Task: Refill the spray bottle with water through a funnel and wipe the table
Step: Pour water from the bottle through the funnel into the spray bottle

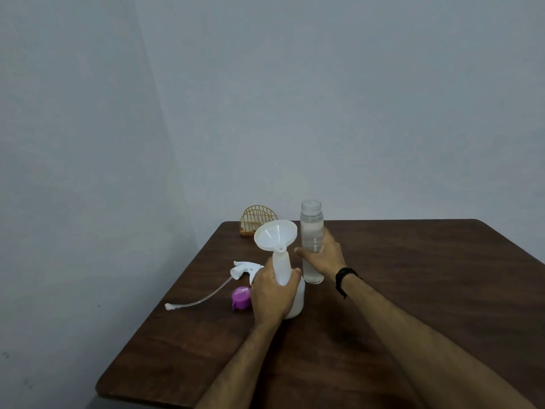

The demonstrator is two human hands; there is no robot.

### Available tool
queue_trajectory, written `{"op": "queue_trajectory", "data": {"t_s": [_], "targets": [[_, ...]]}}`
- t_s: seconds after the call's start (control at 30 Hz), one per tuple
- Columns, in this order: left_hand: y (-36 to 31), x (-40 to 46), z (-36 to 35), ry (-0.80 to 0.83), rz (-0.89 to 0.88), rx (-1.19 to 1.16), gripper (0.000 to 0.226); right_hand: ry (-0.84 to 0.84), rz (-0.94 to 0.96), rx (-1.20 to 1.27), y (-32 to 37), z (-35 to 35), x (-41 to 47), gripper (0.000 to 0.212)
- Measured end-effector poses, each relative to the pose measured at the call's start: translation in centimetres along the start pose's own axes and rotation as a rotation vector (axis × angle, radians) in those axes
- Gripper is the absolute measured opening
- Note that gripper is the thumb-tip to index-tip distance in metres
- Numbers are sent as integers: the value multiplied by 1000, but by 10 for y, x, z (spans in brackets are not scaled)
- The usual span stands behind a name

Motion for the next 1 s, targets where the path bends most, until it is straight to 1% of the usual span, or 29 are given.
{"op": "queue_trajectory", "data": {"t_s": [0.13, 0.23, 0.4, 0.57, 0.67, 0.73, 0.8, 0.9, 1.0], "targets": [[-3, 1, -8, 9, -6, 1, 48, -71, 46, -69, 0, 23, -12, 54], [-9, 0, -16, 13, -9, 0, 52, -80, 71, -133, 2, 43, -20, 50], [-24, -3, -35, 68, -29, -1, 54, -95, 114, -210, 14, 81, -34, 44], [-39, -13, -57, 171, -61, -72, 58, -116, 131, -254, 22, 112, -48, 41], [-50, -22, -67, 213, -86, -122, 52, -133, 135, -291, 24, 126, -56, 40], [-55, -25, -72, 254, -78, -165, 53, -148, 133, -303, 23, 134, -60, 39], [-57, -26, -76, 292, -44, -213, 64, -150, 130, -310, 21, 141, -65, 39], [-63, -22, -72, 293, -11, -304, 89, -146, 136, -331, 20, 149, -69, 40], [-76, -11, -62, 252, -22, -474, 100, -136, 146, -347, 23, 155, -71, 40]]}}
Point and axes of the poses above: each hand's wrist, its own x-axis towards the middle knuckle, its own z-axis out of the back of the hand, y = z × x, the point moved 10 cm from there along x, towards the middle knuckle, and after that the axes turned 1 degree about z, right-handed, at the moved point
